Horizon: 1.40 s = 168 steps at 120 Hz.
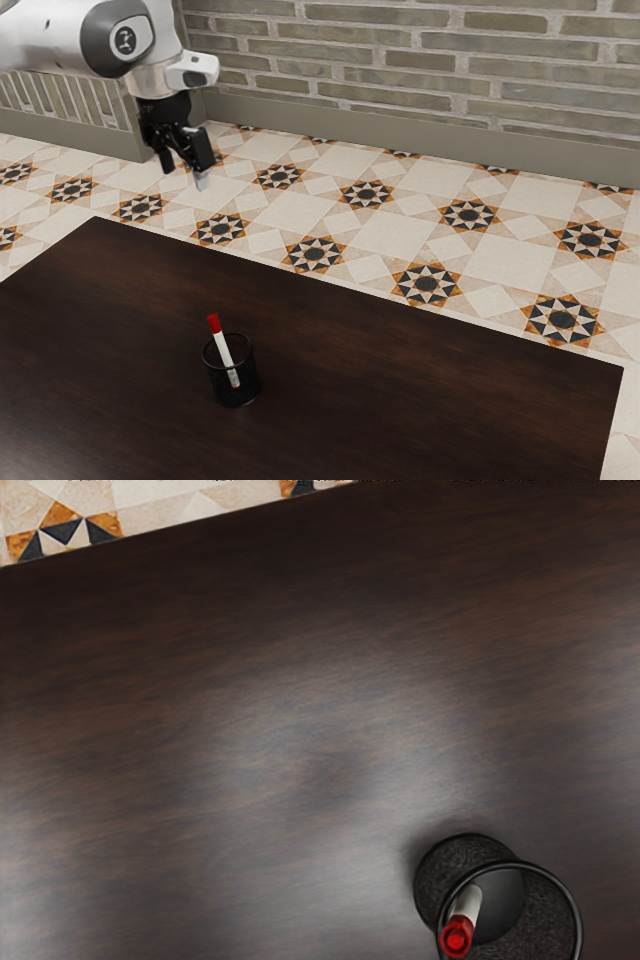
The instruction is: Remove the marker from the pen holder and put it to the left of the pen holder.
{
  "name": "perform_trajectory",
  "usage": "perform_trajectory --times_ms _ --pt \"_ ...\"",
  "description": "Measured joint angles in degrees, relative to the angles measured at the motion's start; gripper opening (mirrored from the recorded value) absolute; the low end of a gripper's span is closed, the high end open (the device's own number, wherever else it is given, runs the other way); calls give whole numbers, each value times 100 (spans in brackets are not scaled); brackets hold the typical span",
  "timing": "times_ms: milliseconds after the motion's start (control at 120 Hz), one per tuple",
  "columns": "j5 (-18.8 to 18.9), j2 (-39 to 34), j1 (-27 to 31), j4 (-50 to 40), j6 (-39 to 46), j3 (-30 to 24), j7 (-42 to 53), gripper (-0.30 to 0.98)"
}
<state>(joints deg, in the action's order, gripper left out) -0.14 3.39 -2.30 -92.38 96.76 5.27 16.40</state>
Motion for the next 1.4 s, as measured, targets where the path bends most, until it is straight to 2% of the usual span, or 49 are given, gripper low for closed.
perform_trajectory --times_ms 200,450,625,883,1350,1400 --pt "-23 -18 15 -70 66 -8 58 69" --pt "-901 -255 -163 -2094 891 3 108 69" --pt "-1224 -86 -271 -2635 1408 14 167 69" --pt "-1311 73 18 -2859 1732 36 266 69" --pt "-1321 74 -67 -3149 2009 2 360 69" --pt "-1322 72 -87 -3174 2018 1 363 65"
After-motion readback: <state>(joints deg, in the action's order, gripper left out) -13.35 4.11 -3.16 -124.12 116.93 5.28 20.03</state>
